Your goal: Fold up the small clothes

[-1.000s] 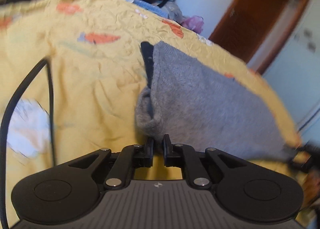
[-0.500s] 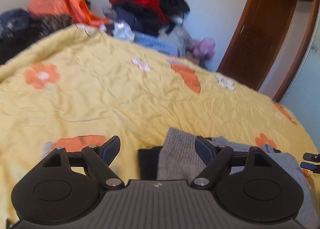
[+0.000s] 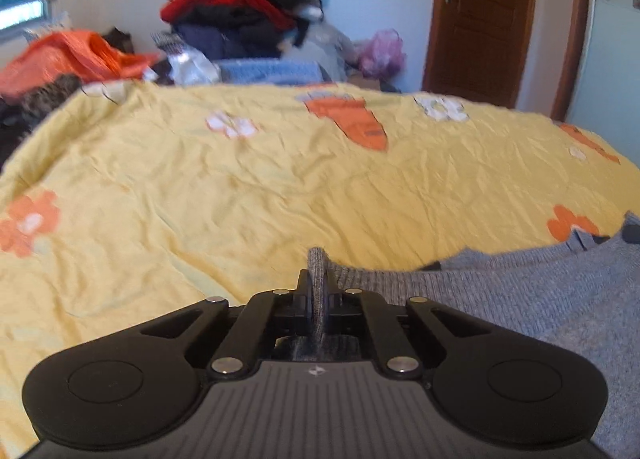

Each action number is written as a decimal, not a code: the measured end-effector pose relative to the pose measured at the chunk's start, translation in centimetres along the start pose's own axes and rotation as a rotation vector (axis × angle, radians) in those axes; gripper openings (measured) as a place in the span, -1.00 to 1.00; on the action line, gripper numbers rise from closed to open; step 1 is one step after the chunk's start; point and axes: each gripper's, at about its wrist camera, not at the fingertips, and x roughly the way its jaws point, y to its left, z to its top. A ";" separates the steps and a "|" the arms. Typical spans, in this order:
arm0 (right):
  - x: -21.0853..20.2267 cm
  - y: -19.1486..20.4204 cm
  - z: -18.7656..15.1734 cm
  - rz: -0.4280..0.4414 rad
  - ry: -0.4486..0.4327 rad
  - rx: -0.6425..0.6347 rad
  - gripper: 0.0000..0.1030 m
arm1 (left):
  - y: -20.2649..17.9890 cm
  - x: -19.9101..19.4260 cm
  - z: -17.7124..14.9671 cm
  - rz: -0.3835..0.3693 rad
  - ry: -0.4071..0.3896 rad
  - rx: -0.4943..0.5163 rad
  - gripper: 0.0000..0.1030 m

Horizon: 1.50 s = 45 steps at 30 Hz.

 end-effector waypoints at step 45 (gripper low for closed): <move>-5.6 12.5 -8.4 -0.145 -0.023 -0.360 0.99 | -7.7 -9.1 -7.8 0.019 -0.051 -0.052 0.33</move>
